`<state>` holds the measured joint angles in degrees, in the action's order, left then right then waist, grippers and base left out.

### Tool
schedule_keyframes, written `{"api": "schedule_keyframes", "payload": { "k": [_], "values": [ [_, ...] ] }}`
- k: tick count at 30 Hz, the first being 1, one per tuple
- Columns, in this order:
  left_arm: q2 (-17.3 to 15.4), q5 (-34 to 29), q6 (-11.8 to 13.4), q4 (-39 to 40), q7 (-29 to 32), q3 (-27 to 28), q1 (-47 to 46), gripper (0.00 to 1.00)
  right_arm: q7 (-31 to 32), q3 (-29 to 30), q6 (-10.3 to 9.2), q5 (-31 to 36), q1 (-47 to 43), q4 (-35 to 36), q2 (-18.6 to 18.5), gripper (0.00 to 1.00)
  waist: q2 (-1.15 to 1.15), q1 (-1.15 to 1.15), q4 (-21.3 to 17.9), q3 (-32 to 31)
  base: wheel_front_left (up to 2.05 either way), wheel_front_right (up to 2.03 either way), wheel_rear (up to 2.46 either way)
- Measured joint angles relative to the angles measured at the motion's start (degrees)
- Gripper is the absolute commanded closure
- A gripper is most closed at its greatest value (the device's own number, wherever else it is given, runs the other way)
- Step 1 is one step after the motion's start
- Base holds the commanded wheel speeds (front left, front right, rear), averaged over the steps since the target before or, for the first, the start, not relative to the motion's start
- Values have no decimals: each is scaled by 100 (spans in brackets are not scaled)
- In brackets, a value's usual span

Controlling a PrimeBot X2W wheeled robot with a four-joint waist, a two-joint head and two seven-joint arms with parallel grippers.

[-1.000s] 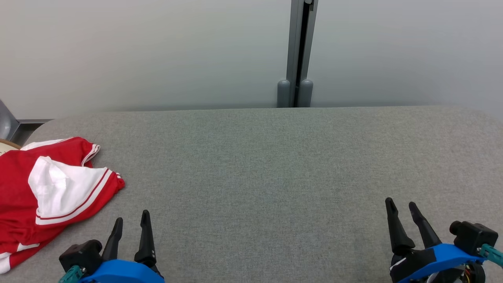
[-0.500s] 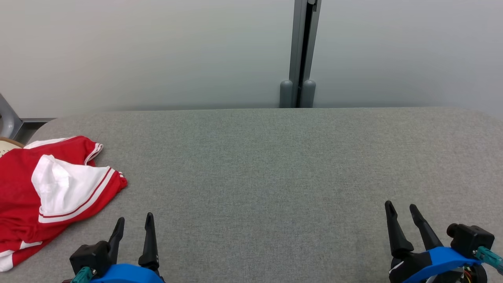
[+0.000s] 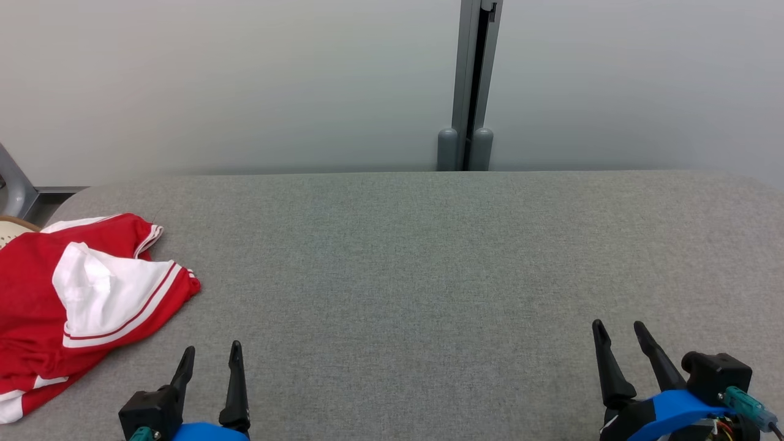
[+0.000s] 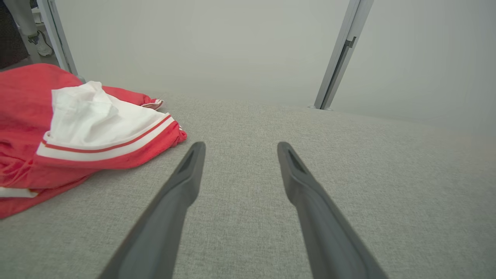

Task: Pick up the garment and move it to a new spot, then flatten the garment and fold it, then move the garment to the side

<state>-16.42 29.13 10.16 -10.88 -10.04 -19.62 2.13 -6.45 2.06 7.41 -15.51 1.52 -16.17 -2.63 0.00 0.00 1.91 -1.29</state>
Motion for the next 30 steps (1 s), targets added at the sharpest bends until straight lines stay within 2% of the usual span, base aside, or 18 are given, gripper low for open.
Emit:
{"api": "schedule_keyframes", "payload": {
  "k": [11, 18, 30],
  "values": [
    [-88, -292, 196, 44, -133, -73, 66, 0, -97, 5, 0, 425, -4, 66, -4, 0, 0, 0, 41, -12, 0, 0, 0],
    [-204, -514, 146, 169, -276, -208, 66, 0, -155, -29, 1, 688, -4, 97, -5, 0, 0, 0, 63, -6, 0, 0, 0],
    [-136, -338, 60, 144, -394, -113, 66, 0, -219, -73, 1, 593, -3, 21, -8, 0, 0, 0, 67, 7, 0, 0, 0]
  ]
}}
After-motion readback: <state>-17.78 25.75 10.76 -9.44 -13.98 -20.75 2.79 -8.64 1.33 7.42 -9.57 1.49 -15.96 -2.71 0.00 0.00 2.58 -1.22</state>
